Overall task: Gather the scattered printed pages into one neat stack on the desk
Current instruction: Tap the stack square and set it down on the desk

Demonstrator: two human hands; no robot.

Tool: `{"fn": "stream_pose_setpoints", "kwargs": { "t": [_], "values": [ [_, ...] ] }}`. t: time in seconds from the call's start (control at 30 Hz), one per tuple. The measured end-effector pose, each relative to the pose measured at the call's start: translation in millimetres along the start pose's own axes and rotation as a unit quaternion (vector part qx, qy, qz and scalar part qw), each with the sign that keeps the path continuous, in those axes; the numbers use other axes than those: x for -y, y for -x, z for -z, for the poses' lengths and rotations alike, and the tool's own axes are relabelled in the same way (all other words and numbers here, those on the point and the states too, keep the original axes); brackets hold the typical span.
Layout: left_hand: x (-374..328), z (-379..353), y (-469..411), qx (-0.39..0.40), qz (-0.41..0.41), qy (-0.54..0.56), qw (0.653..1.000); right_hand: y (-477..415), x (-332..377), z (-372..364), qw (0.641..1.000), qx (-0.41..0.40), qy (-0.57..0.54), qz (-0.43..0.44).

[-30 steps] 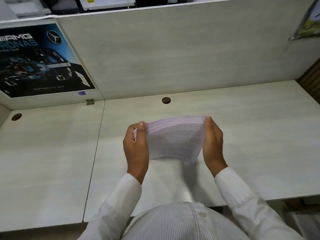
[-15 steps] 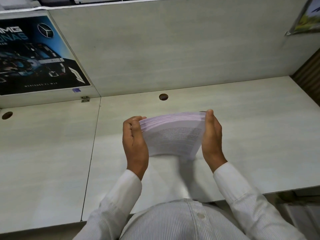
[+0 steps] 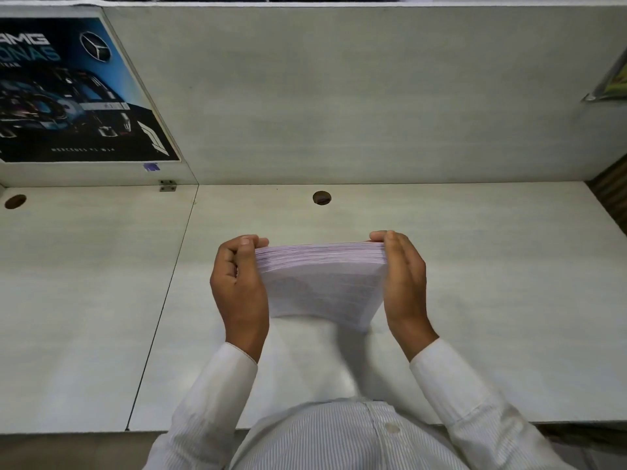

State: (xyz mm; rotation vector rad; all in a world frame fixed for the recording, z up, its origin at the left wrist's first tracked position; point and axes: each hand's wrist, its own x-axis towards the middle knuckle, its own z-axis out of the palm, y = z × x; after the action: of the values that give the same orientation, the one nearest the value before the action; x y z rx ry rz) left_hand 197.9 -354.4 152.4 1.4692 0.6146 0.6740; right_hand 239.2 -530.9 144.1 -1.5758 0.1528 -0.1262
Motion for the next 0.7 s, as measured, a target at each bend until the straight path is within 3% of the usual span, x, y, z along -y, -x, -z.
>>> {"fn": "stream_pose_setpoints", "kwargs": {
  "t": [0.7],
  "values": [
    [-14, -5, 10, -0.051, 0.016, -0.056, 0.997, -6, -2, 6, 0.998, 0.057, -0.013, -0.002]
  ]
}}
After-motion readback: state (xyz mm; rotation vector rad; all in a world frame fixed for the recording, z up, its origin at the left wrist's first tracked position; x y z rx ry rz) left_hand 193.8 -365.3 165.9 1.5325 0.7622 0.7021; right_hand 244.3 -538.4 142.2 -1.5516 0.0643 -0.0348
